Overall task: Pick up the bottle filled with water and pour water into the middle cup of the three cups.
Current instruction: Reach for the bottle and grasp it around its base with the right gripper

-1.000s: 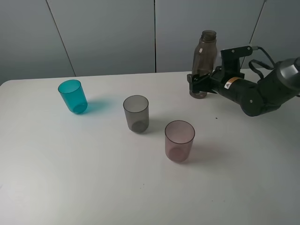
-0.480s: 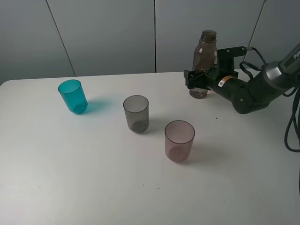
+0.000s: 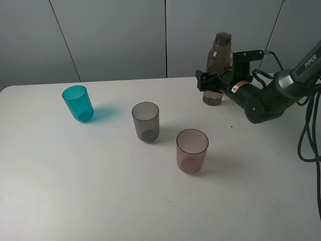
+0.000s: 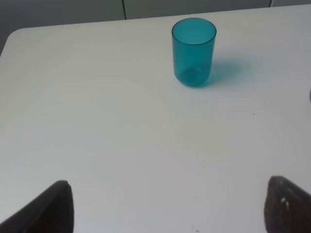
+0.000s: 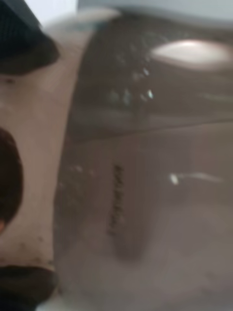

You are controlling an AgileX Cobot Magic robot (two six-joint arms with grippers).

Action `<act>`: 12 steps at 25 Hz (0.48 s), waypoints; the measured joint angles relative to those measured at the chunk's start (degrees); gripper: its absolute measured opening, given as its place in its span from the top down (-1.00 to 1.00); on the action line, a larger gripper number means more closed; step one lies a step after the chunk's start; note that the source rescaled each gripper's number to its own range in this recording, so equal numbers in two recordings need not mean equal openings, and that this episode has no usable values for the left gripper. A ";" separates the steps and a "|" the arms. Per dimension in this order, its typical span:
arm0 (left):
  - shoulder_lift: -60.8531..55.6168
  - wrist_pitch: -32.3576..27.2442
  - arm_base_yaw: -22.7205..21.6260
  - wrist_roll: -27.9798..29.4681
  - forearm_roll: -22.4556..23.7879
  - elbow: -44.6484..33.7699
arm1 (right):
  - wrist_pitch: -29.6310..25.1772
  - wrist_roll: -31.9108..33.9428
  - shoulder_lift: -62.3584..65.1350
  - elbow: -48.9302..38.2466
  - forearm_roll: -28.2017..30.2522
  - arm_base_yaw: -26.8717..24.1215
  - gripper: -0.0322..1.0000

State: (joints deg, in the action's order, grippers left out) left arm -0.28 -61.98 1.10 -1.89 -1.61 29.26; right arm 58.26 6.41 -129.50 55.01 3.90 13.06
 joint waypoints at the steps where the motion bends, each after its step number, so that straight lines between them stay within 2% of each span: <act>1: 0.00 0.00 0.00 0.00 0.00 0.00 | 0.12 0.00 0.00 0.02 -0.09 -0.16 -0.93; 12: 0.00 0.00 0.00 0.00 0.00 0.00 | 0.69 0.62 0.00 0.02 1.37 -0.89 -0.93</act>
State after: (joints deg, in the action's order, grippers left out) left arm -0.28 -61.98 1.10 -1.89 -1.61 29.26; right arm 58.95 7.03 -129.50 55.03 5.27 12.16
